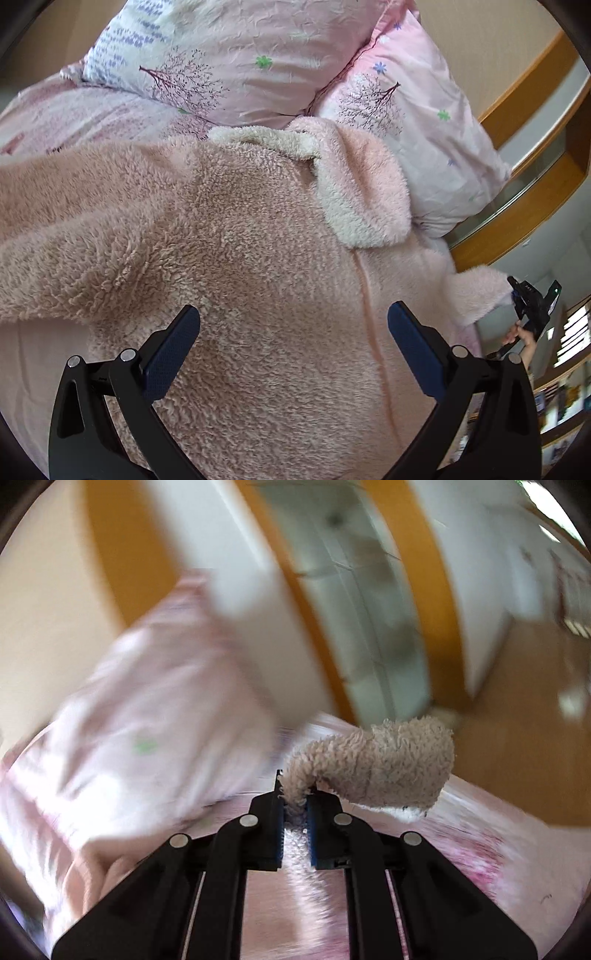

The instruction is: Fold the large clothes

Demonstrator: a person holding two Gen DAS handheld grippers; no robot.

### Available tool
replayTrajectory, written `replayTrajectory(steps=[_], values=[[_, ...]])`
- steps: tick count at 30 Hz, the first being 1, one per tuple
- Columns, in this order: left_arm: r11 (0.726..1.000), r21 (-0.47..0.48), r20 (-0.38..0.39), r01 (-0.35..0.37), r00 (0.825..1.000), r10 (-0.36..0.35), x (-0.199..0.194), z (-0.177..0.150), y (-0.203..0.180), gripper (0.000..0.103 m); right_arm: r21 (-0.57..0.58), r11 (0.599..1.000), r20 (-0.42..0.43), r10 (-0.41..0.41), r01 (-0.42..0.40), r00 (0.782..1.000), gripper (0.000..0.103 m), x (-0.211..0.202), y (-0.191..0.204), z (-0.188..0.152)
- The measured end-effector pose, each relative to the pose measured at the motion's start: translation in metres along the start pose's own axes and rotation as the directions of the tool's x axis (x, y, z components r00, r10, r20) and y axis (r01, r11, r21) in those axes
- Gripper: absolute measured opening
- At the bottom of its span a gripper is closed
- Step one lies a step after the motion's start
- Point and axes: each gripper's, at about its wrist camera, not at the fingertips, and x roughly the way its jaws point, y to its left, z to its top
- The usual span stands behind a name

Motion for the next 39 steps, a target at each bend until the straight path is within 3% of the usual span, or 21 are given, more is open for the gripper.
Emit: replayTrajectory(steps=[3, 7, 10, 13, 16, 18, 19, 20, 22, 23, 24, 25, 27, 29, 32, 34, 36, 39], values=[[0.999, -0.025, -0.004, 0.035, 0.999, -0.035, 0.0, 0.0, 0.002, 0.099, -0.118, 0.985, 0.0, 0.127, -0.126, 0.992, 0.01, -0.023, 0.052, -0.011], [0.996, -0.049, -0.023, 0.069, 0.997, -0.071, 0.002, -0.002, 0.003, 0.097, -0.218, 0.937, -0.07, 0.263, -0.272, 0.962, 0.01, -0.037, 0.109, -0.035], [0.993, -0.069, -0.033, 0.096, 0.995, -0.099, 0.004, -0.003, 0.004, 0.096, -0.272, 0.89, -0.194, 0.321, -0.365, 0.927, 0.01, -0.041, 0.154, -0.07], [0.988, -0.091, -0.04, 0.125, 0.991, -0.129, 0.007, -0.005, 0.005, 0.095, -0.365, 0.827, -0.313, 0.324, -0.428, 0.893, 0.01, -0.052, 0.193, -0.113], [0.985, -0.103, -0.055, 0.138, 0.988, -0.144, 0.011, -0.006, 0.004, 0.094, -0.506, 0.719, -0.437, 0.262, -0.476, 0.86, 0.012, -0.056, 0.233, -0.175], [0.983, -0.111, -0.071, 0.147, 0.985, -0.155, 0.015, -0.008, 0.003, 0.093, -0.595, 0.62, -0.511, 0.199, -0.511, 0.836, 0.017, -0.058, 0.253, -0.217], [0.981, -0.115, -0.081, 0.154, 0.983, -0.164, 0.016, -0.009, 0.003, 0.092, -0.621, 0.584, -0.526, 0.184, -0.523, 0.83, 0.028, -0.059, 0.256, -0.23], [0.98, -0.119, -0.087, 0.158, 0.982, -0.169, 0.017, -0.009, 0.003, 0.092, -0.664, 0.528, -0.53, 0.165, -0.529, 0.831, 0.045, -0.067, 0.262, -0.246], [0.977, -0.13, -0.098, 0.168, 0.978, -0.182, 0.02, -0.009, 0.003, 0.092, -0.727, 0.441, -0.506, 0.175, -0.527, 0.844, 0.062, -0.084, 0.269, -0.262], [0.974, -0.14, -0.106, 0.178, 0.975, -0.194, 0.022, -0.009, 0.003, 0.091, -0.75, 0.397, -0.494, 0.195, -0.528, 0.848, 0.062, -0.097, 0.271, -0.268], [0.972, -0.149, -0.114, 0.185, 0.973, -0.202, 0.024, -0.009, 0.002, 0.09, -0.751, 0.383, -0.496, 0.21, -0.538, 0.843, 0.062, -0.104, 0.271, -0.268], [0.969, -0.156, -0.12, 0.192, 0.97, -0.212, 0.026, -0.008, 0.002, 0.088, -0.743, 0.383, -0.502, 0.222, -0.549, 0.836, 0.063, -0.108, 0.269, -0.266], [0.964, -0.17, -0.137, 0.206, 0.964, -0.23, 0.032, -0.008, -0.001, 0.088, -0.709, 0.432, -0.51, 0.231, -0.557, 0.828, 0.063, -0.112, 0.26, -0.254], [0.963, -0.178, -0.165, 0.202, 0.959, -0.232, 0.042, -0.007, -0.006, 0.087, -0.654, 0.519, -0.505, 0.243, -0.551, 0.828, 0.063, -0.114, 0.243, -0.235], [0.956, -0.205, -0.226, 0.208, 0.941, -0.253, 0.062, -0.01, -0.016, 0.082, -0.595, 0.628, -0.463, 0.243, -0.502, 0.853, 0.067, -0.103, 0.215, -0.2], [0.951, -0.223, -0.264, 0.213, 0.926, -0.269, 0.075, -0.013, -0.023, 0.075, -0.553, 0.705, -0.411, 0.234, -0.445, 0.881, 0.069, -0.101, 0.192, -0.176], [0.949, -0.236, -0.304, 0.21, 0.911, -0.278, 0.088, -0.017, -0.031, 0.074, -0.512, 0.758, -0.379, 0.224, -0.405, 0.898, 0.07, -0.102, 0.171, -0.158], [0.953, -0.238, -0.329, 0.186, 0.908, -0.259, 0.099, -0.022, -0.036, 0.067, -0.456, 0.821, -0.336, 0.199, -0.344, 0.921, 0.07, -0.094, 0.147, -0.134]])
